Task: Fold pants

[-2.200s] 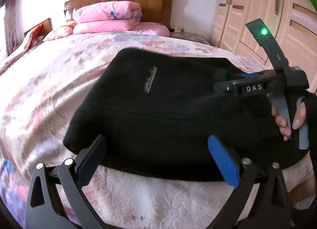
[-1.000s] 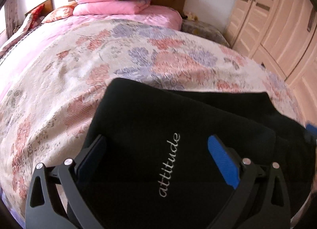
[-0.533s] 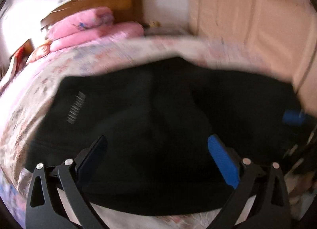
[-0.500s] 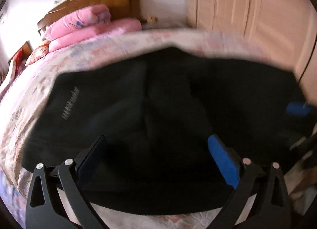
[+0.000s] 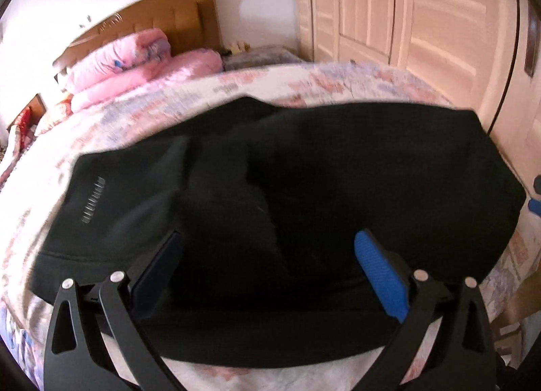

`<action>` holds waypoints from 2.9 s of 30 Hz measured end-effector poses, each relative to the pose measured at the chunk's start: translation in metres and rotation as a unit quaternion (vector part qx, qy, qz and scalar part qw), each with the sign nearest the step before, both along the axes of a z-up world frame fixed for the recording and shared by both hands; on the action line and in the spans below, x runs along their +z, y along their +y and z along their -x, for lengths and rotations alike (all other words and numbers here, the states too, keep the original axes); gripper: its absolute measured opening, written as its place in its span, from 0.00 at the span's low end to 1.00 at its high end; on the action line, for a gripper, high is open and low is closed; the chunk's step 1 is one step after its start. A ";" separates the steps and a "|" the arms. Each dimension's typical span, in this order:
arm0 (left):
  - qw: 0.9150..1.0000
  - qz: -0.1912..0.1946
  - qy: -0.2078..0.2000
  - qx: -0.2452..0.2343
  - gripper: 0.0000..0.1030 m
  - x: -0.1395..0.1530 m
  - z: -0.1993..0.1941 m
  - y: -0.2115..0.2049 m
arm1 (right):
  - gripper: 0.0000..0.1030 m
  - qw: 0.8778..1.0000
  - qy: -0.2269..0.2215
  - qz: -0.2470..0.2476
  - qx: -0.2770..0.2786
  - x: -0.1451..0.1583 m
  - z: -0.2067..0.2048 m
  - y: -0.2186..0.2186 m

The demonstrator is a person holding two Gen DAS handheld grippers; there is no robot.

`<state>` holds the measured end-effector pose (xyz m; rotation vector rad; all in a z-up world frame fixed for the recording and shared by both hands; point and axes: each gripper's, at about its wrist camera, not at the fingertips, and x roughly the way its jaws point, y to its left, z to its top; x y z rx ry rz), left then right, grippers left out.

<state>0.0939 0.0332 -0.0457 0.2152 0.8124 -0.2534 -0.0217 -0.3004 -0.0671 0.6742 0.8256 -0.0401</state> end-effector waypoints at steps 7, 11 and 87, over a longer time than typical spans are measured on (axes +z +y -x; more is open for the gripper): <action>0.997 -0.069 -0.022 -0.006 0.99 -0.022 0.002 -0.011 | 0.96 0.999 0.013 -0.041 0.008 -0.016 -0.021 -0.008; 0.997 -0.069 -0.026 -0.007 0.99 -0.023 0.005 -0.010 | 0.96 0.998 0.023 -0.054 0.022 -0.017 -0.040 -0.005; 0.931 0.315 0.122 0.139 0.99 0.015 -0.055 0.266 | 0.95 0.931 -0.212 0.154 0.254 0.085 -0.069 0.220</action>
